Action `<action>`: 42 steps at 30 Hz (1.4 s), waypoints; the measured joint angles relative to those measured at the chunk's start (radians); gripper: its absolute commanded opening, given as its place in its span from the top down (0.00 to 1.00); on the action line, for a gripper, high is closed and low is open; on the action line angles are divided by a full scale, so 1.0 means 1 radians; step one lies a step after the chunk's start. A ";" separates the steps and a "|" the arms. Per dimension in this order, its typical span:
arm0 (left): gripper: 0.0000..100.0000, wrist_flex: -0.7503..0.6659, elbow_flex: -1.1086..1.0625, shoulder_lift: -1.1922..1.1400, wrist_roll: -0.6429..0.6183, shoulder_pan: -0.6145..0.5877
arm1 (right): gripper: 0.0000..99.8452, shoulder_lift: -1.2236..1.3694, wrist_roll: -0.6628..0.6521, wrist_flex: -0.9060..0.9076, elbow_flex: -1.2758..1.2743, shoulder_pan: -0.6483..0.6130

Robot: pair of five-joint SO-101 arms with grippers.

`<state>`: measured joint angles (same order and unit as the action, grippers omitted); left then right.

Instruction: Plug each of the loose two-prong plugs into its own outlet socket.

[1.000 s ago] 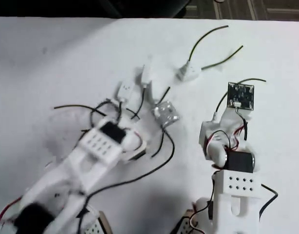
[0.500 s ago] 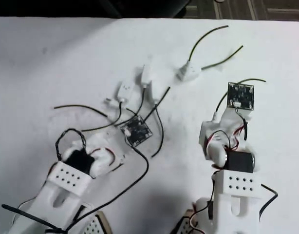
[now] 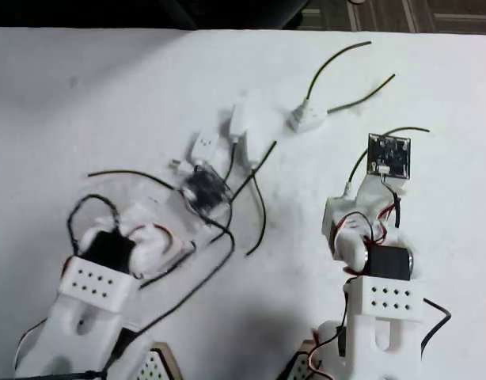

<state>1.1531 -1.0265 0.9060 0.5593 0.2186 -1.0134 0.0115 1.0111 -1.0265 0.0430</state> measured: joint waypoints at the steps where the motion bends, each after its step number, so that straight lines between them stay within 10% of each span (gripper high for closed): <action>1: 0.85 -0.005 0.011 0.000 0.000 -0.031 | 0.98 0.000 0.000 0.000 0.000 0.000; 14: 0.85 -0.313 -0.183 0.000 0.094 -0.163 | 0.98 0.000 0.000 0.000 0.000 0.000; 29: 0.85 -0.327 -0.249 0.000 0.058 0.023 | 0.98 0.000 0.000 0.000 0.000 0.000; 42: 0.85 -0.423 -0.249 -0.064 0.005 -0.095 | 0.98 0.000 0.000 0.000 0.000 0.000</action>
<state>0.7296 -1.2750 0.8416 0.5639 0.1235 -1.0134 0.0115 1.0111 -1.0265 0.0430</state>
